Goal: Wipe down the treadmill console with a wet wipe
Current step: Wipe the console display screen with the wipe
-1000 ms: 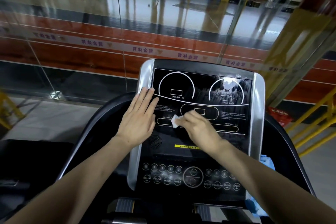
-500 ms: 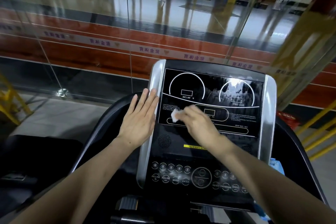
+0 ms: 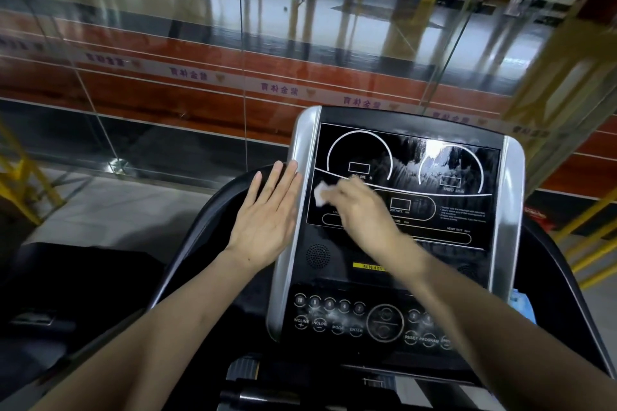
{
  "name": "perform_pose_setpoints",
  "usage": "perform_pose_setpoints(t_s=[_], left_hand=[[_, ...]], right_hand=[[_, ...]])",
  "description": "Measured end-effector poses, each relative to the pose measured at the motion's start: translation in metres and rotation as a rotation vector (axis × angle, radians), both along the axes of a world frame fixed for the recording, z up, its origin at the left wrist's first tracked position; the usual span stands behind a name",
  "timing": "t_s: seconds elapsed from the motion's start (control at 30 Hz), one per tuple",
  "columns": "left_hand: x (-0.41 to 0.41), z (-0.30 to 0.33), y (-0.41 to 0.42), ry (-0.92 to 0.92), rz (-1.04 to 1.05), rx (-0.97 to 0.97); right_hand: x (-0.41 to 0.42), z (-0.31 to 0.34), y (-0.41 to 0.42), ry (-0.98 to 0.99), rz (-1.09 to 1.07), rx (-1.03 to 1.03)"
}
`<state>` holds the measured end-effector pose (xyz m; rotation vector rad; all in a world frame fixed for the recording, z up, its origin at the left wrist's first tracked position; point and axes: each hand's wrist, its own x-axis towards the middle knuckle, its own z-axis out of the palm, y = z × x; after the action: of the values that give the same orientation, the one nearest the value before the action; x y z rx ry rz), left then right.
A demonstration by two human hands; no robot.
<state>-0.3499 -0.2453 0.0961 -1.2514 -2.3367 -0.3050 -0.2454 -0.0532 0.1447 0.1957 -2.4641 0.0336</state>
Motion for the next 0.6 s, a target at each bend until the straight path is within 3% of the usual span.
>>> perform_pose_setpoints(t_s=[0.17,0.4,0.6], left_hand=[[-0.003,0.001,-0.005,0.008,-0.001,-0.034],[-0.007,0.000,-0.006,0.006,-0.005,-0.047],[-0.004,0.001,-0.005,-0.028,0.006,-0.055]], right_hand=[[-0.056,0.036,0.009,0.110,-0.224,-0.081],[0.024,-0.038,-0.032,-0.036,0.039,-0.030],[-0.046,0.029,0.006,0.097,-0.111,-0.027]])
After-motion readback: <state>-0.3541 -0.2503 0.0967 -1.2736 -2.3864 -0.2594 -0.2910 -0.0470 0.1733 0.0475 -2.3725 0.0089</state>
